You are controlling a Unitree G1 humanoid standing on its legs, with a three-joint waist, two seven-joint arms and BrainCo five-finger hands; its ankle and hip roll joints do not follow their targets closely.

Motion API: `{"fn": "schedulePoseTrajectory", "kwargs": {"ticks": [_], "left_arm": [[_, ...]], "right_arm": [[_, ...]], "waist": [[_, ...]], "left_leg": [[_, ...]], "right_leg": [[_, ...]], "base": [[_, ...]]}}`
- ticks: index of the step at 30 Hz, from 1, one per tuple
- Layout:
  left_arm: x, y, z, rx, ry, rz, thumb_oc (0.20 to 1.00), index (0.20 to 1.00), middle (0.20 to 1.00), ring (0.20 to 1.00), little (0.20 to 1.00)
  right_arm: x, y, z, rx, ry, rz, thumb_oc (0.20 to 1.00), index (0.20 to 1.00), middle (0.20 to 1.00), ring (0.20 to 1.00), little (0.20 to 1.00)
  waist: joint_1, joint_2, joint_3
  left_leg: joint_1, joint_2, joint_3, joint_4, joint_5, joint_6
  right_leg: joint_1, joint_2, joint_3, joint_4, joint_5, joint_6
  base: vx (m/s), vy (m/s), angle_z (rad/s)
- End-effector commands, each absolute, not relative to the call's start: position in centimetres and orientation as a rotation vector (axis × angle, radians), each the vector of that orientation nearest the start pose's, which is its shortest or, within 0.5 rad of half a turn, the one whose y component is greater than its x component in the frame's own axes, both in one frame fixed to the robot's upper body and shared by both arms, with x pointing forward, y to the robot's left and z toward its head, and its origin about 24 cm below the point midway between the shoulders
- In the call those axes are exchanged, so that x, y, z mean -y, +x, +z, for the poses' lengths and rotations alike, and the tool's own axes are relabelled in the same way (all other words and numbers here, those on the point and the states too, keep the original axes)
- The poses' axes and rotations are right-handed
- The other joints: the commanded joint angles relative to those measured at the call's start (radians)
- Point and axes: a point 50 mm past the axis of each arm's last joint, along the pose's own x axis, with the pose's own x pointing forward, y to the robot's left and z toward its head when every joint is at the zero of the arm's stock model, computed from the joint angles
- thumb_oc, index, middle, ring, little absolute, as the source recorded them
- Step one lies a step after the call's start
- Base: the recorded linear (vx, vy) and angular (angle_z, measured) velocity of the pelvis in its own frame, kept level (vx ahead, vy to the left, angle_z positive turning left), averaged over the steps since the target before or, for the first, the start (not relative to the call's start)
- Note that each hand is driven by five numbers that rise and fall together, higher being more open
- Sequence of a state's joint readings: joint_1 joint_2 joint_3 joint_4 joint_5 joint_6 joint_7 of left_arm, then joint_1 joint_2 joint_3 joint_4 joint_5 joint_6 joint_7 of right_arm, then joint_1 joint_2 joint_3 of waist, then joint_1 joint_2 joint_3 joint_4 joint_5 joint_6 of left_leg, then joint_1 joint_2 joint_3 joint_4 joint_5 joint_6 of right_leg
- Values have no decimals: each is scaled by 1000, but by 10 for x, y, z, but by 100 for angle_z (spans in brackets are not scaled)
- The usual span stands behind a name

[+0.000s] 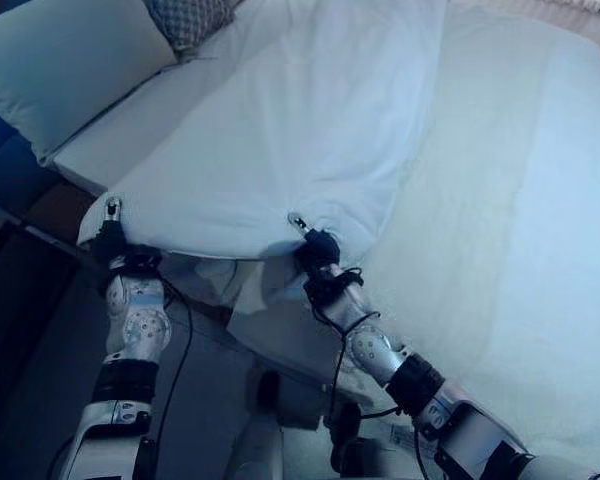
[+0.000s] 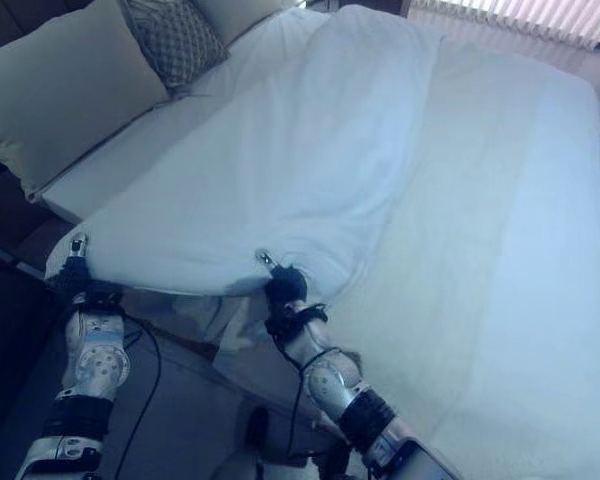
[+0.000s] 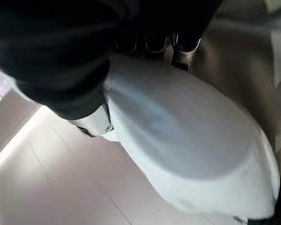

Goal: Make the bed

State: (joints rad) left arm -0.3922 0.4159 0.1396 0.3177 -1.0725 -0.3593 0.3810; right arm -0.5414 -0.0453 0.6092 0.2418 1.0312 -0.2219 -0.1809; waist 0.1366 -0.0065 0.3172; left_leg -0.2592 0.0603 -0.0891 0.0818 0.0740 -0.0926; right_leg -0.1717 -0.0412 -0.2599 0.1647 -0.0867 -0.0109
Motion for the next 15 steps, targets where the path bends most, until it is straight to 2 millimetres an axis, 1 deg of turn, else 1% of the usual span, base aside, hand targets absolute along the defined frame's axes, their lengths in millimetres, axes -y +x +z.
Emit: {"fn": "schedulePoseTrajectory", "kwargs": {"ticks": [1,3,4,5,7,8,9,10,11,12,13,15], "left_arm": [[-366,247,183,818,-603,813,200,200,200,200,200],[-371,246,180,789,-549,853,200,200,200,200,200],[-373,248,173,734,-515,873,200,200,200,200,200],[-373,248,173,734,-514,873,200,200,200,200,200],[-371,252,168,690,-486,874,200,200,200,200,200],[-367,257,165,658,-461,865,200,200,200,200,200],[-367,257,166,658,-461,864,200,200,200,200,200],[-363,265,164,631,-447,857,200,200,200,200,200],[-359,270,165,618,-436,839,200,200,200,200,200],[-359,271,165,619,-436,837,200,200,200,200,200],[-356,277,172,624,-417,824,200,200,200,200,200],[-353,282,176,626,-408,812,200,200,200,200,200]], "right_arm": [[-4,289,142,168,818,585,200,200,200,200,200],[-4,291,129,116,812,536,200,200,200,200,200],[-1,292,113,53,813,485,200,200,200,200,200],[-1,292,113,54,813,484,200,200,200,200,200],[0,293,94,-28,812,423,200,200,200,200,200],[0,294,78,-103,808,367,200,200,200,200,200],[0,294,78,-102,809,367,200,200,200,200,200],[-4,295,64,-178,790,344,200,200,200,200,200],[-5,297,62,-195,782,339,200,200,200,200,200],[-5,297,62,-194,783,339,200,200,200,200,200],[-8,301,64,-203,762,349,200,200,200,200,200],[-8,303,64,-204,742,350,200,200,200,200,200]], "waist": [[65,-38,-3],[71,-44,23],[77,-54,42],[78,-54,41],[82,-62,60],[90,-69,84],[91,-69,83],[100,-73,105],[104,-75,118],[105,-75,118],[113,-75,138],[116,-77,148]], "left_leg": [[-19,-122,36,69,-89,78],[-49,-117,35,79,-90,83],[-85,-115,36,95,-92,84],[-87,-115,36,96,-92,84],[-116,-114,29,108,-92,86],[-147,-113,22,119,-92,86],[-149,-113,22,120,-92,86],[-175,-114,12,133,-92,86],[-193,-114,7,141,-91,85],[-195,-114,7,142,-92,85],[-208,-108,-6,156,-123,80],[-224,-108,-10,163,-122,79]], "right_leg": [[0,-53,56,-97,106,105],[-32,-53,73,-93,124,110],[-56,-54,81,-96,141,113],[-58,-54,81,-96,141,113],[-75,-54,78,-99,151,115],[-94,-52,74,-102,161,117],[-95,-52,74,-102,161,117],[-115,-52,70,-104,166,117],[-125,-53,67,-105,170,117],[-126,-53,66,-104,170,117],[-136,-43,66,-104,154,122],[-149,-40,63,-105,158,122]], "base": [[-62,118,6],[-86,73,-3],[-79,58,1],[-63,49,1],[-56,18,1],[-63,2,5],[-66,-14,9],[-37,-16,11],[-37,-16,10],[48,-12,8],[47,-14,9],[15,-12,12]]}}
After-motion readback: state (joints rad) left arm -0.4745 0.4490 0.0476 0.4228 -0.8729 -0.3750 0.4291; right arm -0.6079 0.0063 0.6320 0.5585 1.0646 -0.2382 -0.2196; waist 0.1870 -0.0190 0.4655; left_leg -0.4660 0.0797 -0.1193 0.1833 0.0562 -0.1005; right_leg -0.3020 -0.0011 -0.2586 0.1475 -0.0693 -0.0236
